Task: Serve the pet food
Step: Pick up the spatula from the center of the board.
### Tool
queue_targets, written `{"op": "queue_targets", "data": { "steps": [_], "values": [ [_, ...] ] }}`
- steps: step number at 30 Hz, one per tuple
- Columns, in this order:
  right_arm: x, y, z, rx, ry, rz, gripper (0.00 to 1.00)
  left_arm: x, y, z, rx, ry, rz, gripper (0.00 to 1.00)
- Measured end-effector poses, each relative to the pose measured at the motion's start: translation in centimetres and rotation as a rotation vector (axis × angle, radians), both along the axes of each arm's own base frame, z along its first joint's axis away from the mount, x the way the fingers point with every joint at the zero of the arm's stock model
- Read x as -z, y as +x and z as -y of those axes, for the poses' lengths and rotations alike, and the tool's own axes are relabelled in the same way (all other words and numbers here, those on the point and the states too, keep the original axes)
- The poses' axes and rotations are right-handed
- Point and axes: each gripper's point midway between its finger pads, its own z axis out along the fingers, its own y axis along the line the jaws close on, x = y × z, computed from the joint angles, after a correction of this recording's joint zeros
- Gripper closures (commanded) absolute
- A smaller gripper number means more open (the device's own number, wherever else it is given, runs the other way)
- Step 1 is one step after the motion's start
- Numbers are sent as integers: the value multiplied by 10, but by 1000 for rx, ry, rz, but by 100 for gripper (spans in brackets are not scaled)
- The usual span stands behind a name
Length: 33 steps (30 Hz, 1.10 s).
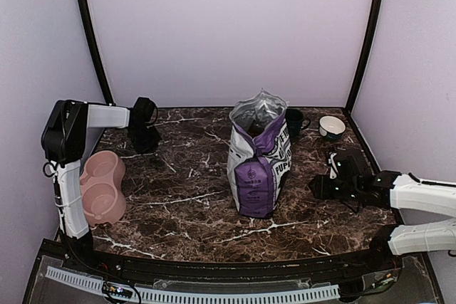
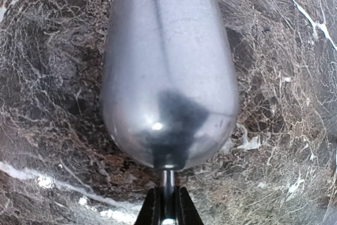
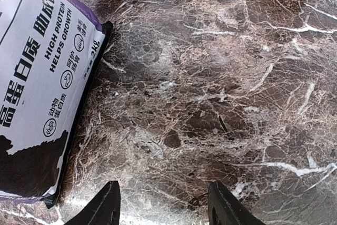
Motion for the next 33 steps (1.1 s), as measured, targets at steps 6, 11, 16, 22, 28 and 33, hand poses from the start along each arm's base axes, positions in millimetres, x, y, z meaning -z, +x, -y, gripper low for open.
{"op": "queue_targets", "data": {
  "steps": [6, 11, 16, 22, 28, 33],
  "values": [
    [2, -1, -2, -9, 4, -13, 43, 0, -7, 8, 21, -42, 19, 100],
    [2, -2, -4, -10, 17, -18, 43, 1, -42, 25, 80, -67, -2, 100],
    [-1, -3, -5, -6, 43, -22, 43, 2, -87, 56, 195, -73, -31, 100],
    [-9, -4, -8, -1, 85, -11, 43, -1, -134, 89, 349, -117, -22, 100],
    [-21, -4, -12, -3, 130, 8, 43, -5, -160, 102, 443, -194, 15, 100],
    [-35, -3, -17, -18, 172, 32, 43, -29, -170, 109, 517, -250, 105, 100]
  ]
}}
